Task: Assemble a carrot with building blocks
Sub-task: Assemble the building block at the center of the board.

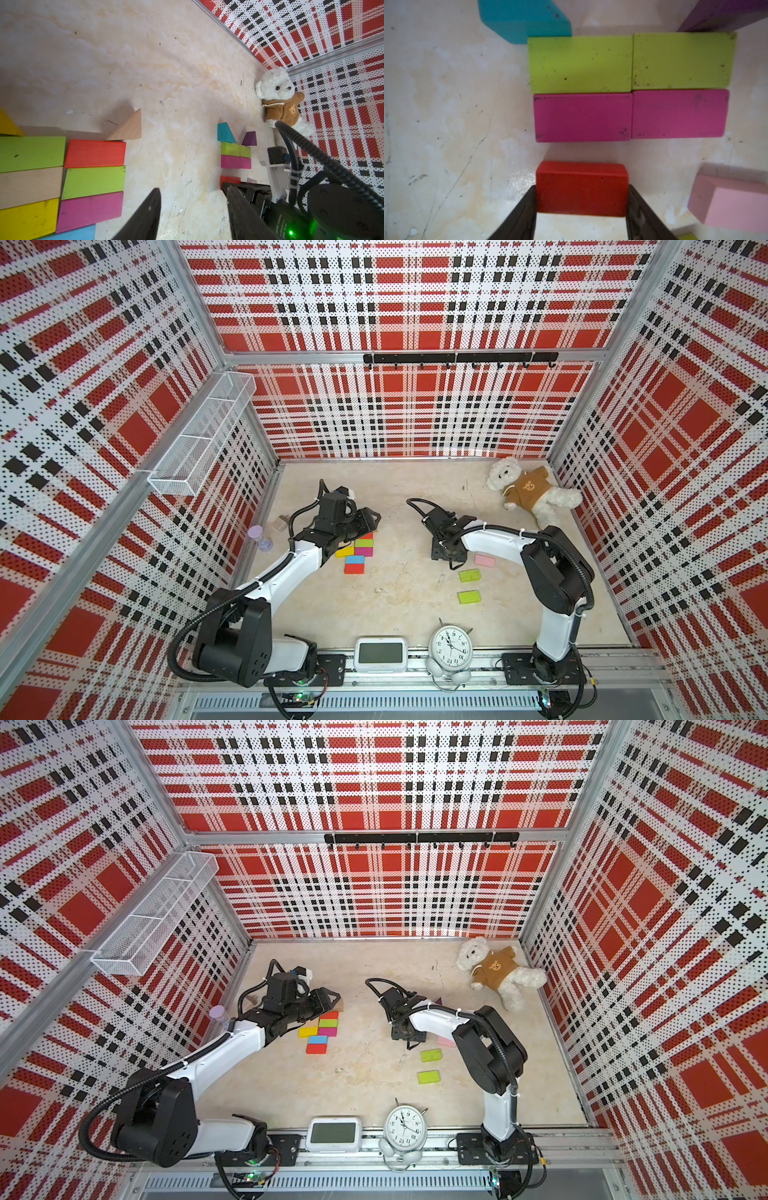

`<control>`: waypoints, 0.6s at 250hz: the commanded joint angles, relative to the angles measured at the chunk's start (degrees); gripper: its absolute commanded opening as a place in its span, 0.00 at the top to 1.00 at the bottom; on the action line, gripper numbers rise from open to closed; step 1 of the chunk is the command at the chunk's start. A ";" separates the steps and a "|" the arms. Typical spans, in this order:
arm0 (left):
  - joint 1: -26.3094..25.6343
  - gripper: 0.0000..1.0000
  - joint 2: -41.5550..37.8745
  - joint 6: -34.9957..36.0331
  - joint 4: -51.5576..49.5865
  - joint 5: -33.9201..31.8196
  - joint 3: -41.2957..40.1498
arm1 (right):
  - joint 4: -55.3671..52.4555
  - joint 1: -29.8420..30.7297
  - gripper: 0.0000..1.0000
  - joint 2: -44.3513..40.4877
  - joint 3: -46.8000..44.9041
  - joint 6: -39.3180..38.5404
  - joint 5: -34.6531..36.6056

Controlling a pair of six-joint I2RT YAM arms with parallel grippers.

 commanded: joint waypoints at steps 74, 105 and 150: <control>-0.42 0.45 2.02 -0.29 1.64 0.33 1.34 | 0.38 -1.35 0.41 1.75 0.33 -0.60 0.93; -0.46 0.45 2.36 -0.20 1.62 0.49 1.51 | 0.54 -1.51 0.41 1.94 0.49 -0.59 1.06; -0.48 0.45 2.62 -0.16 1.64 0.60 1.78 | 0.84 -1.89 0.40 2.51 0.83 -0.85 0.85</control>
